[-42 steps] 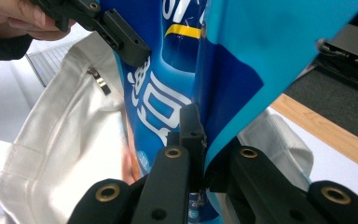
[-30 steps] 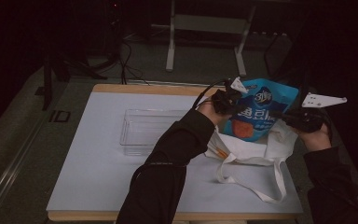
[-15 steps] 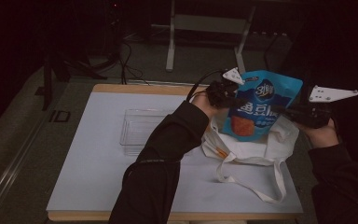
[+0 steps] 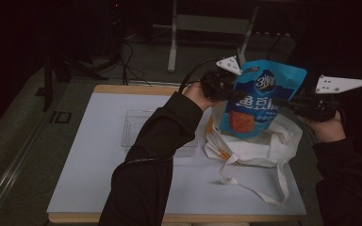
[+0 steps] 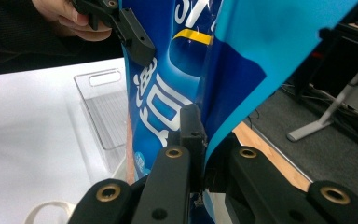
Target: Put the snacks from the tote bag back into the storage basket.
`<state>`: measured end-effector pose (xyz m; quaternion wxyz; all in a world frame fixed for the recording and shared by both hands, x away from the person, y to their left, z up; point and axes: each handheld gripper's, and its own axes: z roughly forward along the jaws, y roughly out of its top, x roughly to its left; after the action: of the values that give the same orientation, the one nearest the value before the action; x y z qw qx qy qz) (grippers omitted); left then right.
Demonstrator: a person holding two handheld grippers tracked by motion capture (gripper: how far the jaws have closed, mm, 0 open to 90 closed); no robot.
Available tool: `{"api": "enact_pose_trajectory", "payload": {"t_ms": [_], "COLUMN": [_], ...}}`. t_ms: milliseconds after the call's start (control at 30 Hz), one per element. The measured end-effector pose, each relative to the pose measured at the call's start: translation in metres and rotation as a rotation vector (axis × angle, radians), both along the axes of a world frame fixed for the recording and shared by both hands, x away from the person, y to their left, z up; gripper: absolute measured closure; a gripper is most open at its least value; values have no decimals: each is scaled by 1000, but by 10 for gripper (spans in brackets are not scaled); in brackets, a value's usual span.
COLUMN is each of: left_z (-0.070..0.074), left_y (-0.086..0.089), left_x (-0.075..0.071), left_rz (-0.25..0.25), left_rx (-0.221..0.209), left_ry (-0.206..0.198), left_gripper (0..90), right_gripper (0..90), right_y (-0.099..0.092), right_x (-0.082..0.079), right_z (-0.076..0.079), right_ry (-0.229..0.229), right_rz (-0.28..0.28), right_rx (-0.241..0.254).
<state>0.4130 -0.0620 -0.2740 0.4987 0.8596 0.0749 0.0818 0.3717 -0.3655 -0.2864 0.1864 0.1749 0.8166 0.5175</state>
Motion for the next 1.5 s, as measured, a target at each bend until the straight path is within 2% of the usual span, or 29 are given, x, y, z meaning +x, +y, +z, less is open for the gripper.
{"api": "enact_pose_trajectory", "payload": {"t_ms": [100, 133, 367, 600, 933, 1500], "left_z": [4, 8, 18, 26, 29, 23], "left_y": [5, 12, 34, 61, 99, 162], "left_x": [-2, -5, -14, -22, -32, -44], "left_rz": [5, 9, 50, 80, 124, 191], "left_rx": [3, 5, 16, 29, 36, 48], "left_ry": [-6, -12, -30, -37, -43, -30], "left_gripper": [900, 900, 900, 900, 900, 900], "right_gripper": [890, 890, 889, 889, 889, 889], "right_y": [5, 5, 33, 58, 97, 163], "right_x": [0, 0, 1, 4, 9, 16], "right_z": [4, 4, 17, 24, 27, 22], "right_ry": [-7, -7, -26, -29, -22, -11], "right_rz": [9, 9, 52, 94, 143, 223], "right_rx": [-3, -3, -22, -20, -22, -40]}}
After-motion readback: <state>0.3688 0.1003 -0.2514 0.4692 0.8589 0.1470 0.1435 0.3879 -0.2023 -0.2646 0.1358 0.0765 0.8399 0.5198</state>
